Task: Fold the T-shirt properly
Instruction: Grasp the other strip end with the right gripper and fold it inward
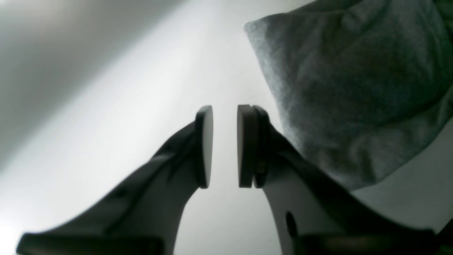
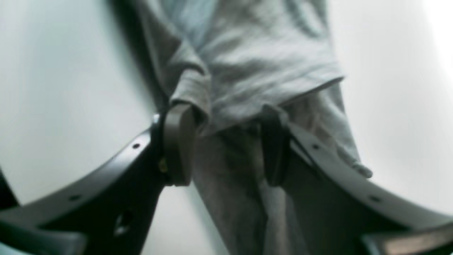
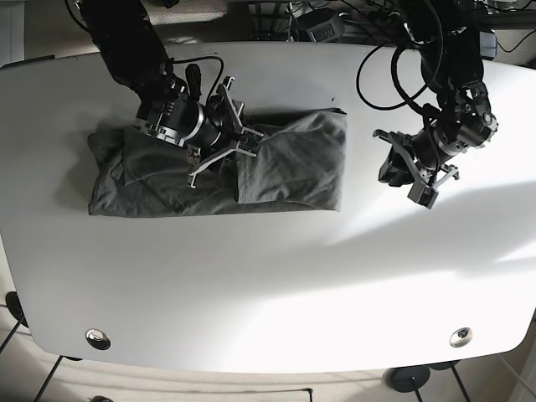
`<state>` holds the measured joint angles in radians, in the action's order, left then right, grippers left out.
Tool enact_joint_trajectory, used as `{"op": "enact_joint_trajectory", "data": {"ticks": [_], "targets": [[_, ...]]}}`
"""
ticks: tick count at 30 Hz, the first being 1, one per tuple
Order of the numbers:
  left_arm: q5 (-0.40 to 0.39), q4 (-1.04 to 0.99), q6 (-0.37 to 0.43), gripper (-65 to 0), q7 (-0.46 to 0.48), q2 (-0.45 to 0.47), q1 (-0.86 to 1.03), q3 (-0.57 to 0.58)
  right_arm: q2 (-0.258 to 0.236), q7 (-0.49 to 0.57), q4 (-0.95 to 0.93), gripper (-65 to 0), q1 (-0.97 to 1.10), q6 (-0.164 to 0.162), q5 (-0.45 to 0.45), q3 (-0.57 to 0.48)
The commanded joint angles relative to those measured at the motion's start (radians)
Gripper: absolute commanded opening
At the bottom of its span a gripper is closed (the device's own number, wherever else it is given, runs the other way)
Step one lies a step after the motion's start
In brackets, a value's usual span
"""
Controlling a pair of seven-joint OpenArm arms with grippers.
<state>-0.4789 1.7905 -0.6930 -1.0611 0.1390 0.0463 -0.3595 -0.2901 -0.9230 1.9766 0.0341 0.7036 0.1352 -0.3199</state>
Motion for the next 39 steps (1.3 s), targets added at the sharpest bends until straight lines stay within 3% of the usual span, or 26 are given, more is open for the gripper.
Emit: {"op": "enact_joint_trajectory", "data": {"ticks": [1, 3, 5, 7, 12, 18, 21, 23, 25, 27, 28, 29, 34, 39], "targets": [[-0.014, 0.013, -0.003, -55.3, 0.017, 0.006, -0.038, 0.066, 0.035, 0.011, 0.019, -35.4, -0.016, -0.005, 0.186, 0.199], [-0.014, 0.01, 0.003, -55.3, 0.017, 0.006, -0.064, 0.159, 0.082, -0.011, -0.024, -35.2, -0.021, -0.005, 0.396, 0.388], [-0.014, 0.009, 0.003, -55.3, 0.018, 0.004, -0.081, 0.224, 0.107, -0.084, -0.082, -35.2, -0.064, -0.005, 0.493, 0.473], [-0.014, -0.018, 0.003, -55.3, 0.018, 0.003, -0.089, 0.291, 0.139, -0.136, -0.165, -35.2, -0.104, -0.005, 0.53, 0.494], [-0.014, -0.057, 0.003, -55.3, 0.018, -0.022, -0.09, 0.322, 0.2, -0.135, -0.383, -35.2, -0.15, -0.005, 0.533, 0.491], [-0.014, -0.053, 0.003, -55.3, 0.02, 0.011, -0.084, 0.317, 0.269, -0.132, -0.575, -35.2, -0.233, -0.005, 0.528, 0.492], [-0.014, -0.051, 0.0, -55.3, 0.02, 0.012, -0.084, 0.288, 0.271, -0.066, -0.705, -35.2, -0.279, -0.005, 0.527, 0.471], [-0.014, -0.054, -0.001, -55.3, 0.02, 0.011, -0.084, 0.227, 0.265, 0.0, -0.774, -35.8, -0.316, -0.005, 0.535, 0.379], [-0.014, -0.056, -0.001, -55.3, 0.02, 0.011, -0.084, 0.193, 0.265, 0.0, -0.787, -37.7, -0.328, -0.005, 0.536, 0.361], [-0.016, -0.053, -0.001, -55.3, 0.018, 0.011, -0.084, 0.176, 0.269, 0.002, -0.796, -48.5, -0.331, -0.005, 0.53, 0.362], [-0.016, -0.051, -0.001, -55.3, 0.018, 0.011, -0.084, 0.173, 0.269, 0.005, -0.811, -59.3, -0.334, -0.005, 0.528, 0.364], [-0.016, -0.054, -0.001, -55.3, 0.018, 0.011, -0.085, 0.173, 0.269, 0.005, -0.819, -63.1, -0.349, -0.005, 0.528, 0.364], [-0.017, -0.053, -0.003, -55.3, 0.018, 0.012, -0.084, 0.153, 0.263, 0.005, -0.81, -62.1, -0.403, -0.005, 0.528, 0.367], [-0.019, -0.051, -0.003, -55.3, 0.018, 0.009, -0.084, 0.158, 0.219, 0.011, -0.811, -61.7, -0.432, -0.005, 0.527, 0.373]]}}
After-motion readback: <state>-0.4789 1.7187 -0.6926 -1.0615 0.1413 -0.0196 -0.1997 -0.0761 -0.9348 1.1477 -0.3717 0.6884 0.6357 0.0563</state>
